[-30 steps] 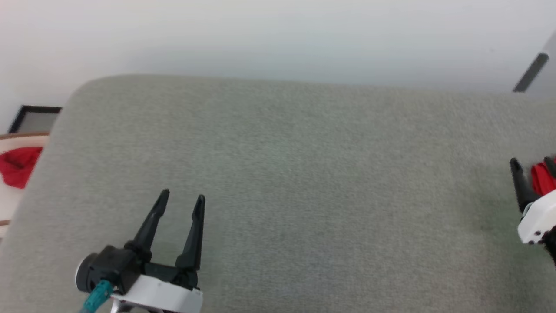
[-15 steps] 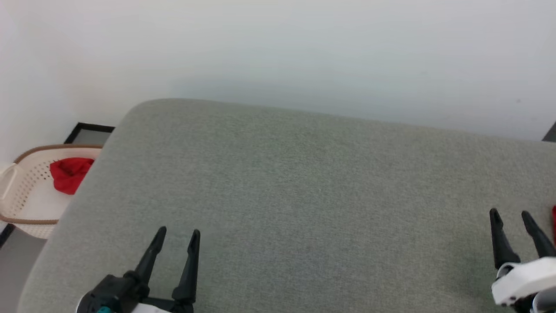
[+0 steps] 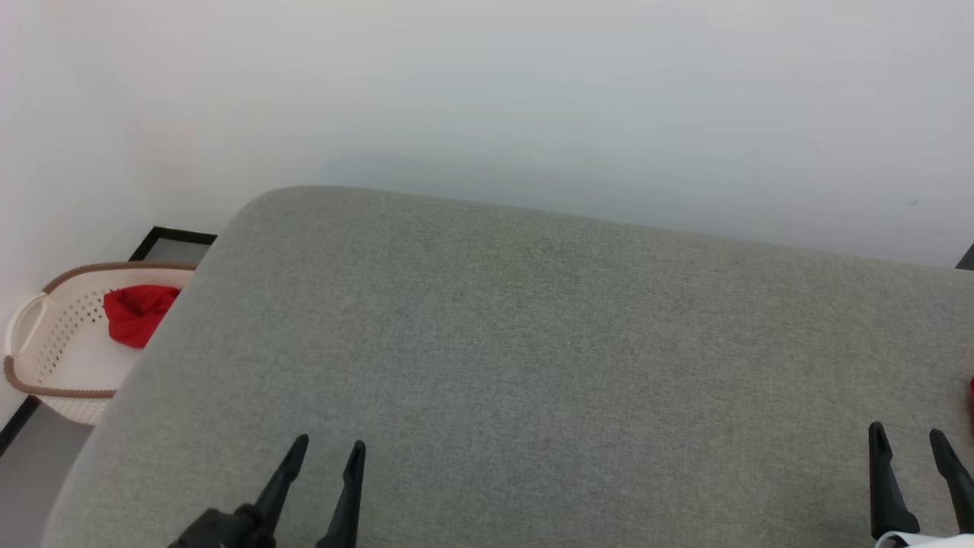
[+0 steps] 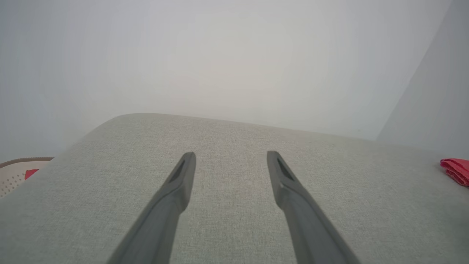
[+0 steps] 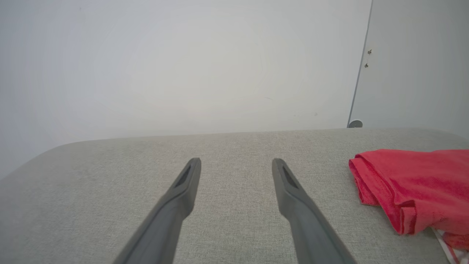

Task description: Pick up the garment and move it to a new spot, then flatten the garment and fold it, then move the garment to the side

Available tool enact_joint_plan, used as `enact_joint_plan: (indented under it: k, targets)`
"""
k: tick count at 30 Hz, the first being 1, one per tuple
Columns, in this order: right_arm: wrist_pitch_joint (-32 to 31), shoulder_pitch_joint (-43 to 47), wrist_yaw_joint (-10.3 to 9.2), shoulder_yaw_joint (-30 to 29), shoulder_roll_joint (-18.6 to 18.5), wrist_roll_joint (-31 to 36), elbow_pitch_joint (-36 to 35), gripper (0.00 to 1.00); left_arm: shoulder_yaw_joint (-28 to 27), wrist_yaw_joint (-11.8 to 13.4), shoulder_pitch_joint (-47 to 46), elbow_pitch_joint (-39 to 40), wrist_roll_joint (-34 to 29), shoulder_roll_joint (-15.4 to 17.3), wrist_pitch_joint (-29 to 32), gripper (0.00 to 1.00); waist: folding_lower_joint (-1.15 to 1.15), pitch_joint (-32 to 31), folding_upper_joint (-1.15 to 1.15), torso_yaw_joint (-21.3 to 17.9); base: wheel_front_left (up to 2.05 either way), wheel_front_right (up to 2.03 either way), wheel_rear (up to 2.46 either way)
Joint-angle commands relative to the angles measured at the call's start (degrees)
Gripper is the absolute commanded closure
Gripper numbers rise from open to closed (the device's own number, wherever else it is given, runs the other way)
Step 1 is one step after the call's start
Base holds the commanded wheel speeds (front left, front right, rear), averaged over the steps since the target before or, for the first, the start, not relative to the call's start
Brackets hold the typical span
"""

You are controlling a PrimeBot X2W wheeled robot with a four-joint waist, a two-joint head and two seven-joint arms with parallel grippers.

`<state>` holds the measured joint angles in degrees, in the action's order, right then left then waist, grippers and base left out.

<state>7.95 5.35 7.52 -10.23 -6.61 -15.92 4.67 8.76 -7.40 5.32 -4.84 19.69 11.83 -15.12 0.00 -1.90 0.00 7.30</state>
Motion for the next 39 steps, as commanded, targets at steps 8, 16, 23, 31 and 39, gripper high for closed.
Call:
enact_joint_plan:
  k: [8,16,23,31,39]
  targets:
    - [0.10,3.64,-0.06,-1.87,2.25,2.32,-5.44,0.00,-0.37,-0.14,3.14,2.05,0.71,0.03,0.01,0.00,0.00,-0.21,0.00,-0.78,0.00,0.00,0.00]
    - [0.22,4.98,-0.06,-3.69,3.10,3.44,-8.92,0.00,-1.80,-0.14,4.39,4.45,0.60,-0.35,0.01,0.00,0.00,-0.06,0.00,-1.25,0.00,0.00,0.00]
    - [-0.22,5.43,-0.06,-4.04,3.53,3.69,-10.01,0.00,-1.87,-0.14,4.01,4.50,1.01,-0.17,0.01,0.00,0.00,0.11,0.00,-1.67,0.00,0.00,0.00]
    - [-0.04,5.85,-0.06,-4.44,3.71,3.35,-10.04,0.00,-1.43,-0.14,3.37,3.84,1.45,-0.12,0.01,0.00,0.00,0.32,0.00,-2.04,0.00,0.00,0.00]
    - [0.00,5.76,-0.06,-4.20,3.77,2.64,-9.82,0.00,-1.30,-0.14,2.96,4.35,1.68,0.28,0.01,0.00,0.00,0.41,0.00,-2.55,0.00,0.00,0.00]
